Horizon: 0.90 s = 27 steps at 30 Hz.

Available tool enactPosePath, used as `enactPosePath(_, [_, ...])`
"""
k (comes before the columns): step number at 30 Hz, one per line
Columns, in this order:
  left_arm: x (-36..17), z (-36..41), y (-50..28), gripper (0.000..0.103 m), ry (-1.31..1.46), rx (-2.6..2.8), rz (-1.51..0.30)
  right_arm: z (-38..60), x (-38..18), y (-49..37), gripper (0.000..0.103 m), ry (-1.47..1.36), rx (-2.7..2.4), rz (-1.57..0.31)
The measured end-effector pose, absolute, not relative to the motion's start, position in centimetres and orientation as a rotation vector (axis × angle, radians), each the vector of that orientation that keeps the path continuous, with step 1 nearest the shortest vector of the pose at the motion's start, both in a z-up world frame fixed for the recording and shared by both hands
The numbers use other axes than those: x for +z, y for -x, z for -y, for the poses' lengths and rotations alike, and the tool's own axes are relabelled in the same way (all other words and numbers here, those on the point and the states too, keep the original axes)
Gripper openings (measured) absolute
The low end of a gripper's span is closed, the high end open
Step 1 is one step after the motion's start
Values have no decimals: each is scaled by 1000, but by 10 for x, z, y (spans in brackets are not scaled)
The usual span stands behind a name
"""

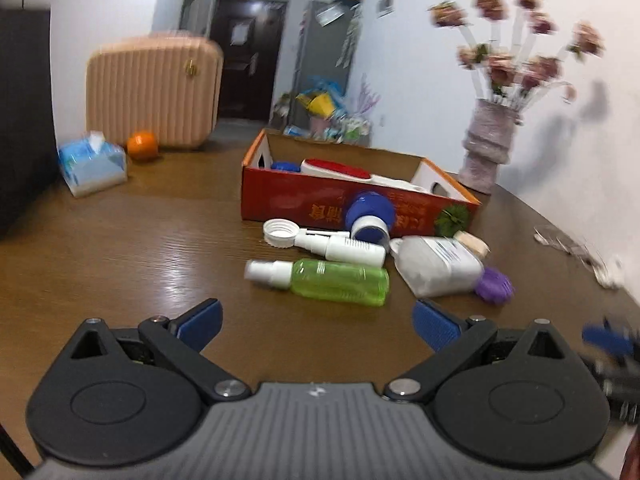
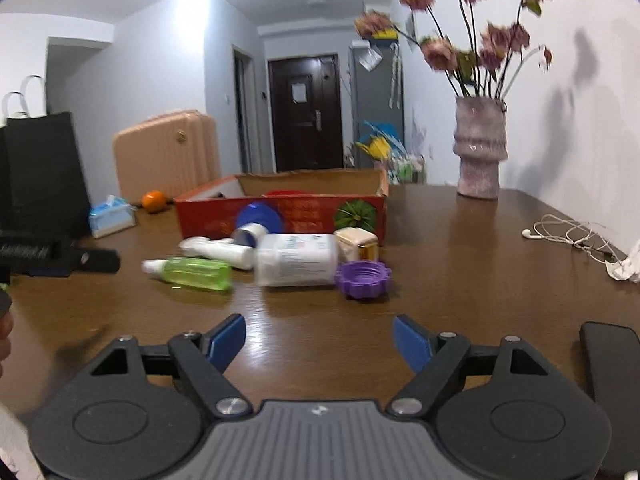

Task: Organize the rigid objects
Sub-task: 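Withdraw both tools from the box toward the remaining objects, then grasp the purple cap with the right tool while the left tool grasps the green spray bottle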

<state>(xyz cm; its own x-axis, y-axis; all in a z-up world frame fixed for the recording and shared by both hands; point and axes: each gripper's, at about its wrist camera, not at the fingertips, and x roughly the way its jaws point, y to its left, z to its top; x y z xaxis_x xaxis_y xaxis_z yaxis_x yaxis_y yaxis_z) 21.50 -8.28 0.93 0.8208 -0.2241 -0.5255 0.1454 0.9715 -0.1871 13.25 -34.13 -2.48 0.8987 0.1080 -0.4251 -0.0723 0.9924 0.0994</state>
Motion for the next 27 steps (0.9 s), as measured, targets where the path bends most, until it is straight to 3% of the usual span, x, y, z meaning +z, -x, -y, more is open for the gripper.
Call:
enactPosePath(10, [-21, 110, -324, 101, 343, -88, -755, 369, -37, -235, 75, -68, 56, -549])
enactPosePath(17, [-24, 118, -330, 71, 321, -90, -751, 369, -48, -269, 69, -54, 82, -598])
enactPosePath(21, [-24, 120, -326, 53, 314, -126, -749, 367, -50, -276, 54, -57, 108, -618])
enactPosePath(25, [-22, 117, -313, 44, 283, -159, -740, 363, -50, -272, 54, -52, 114, -620])
enactPosePath(27, [-22, 110, -302, 35, 271, -172, -739, 361, -50, -264, 54, -52, 125, -620])
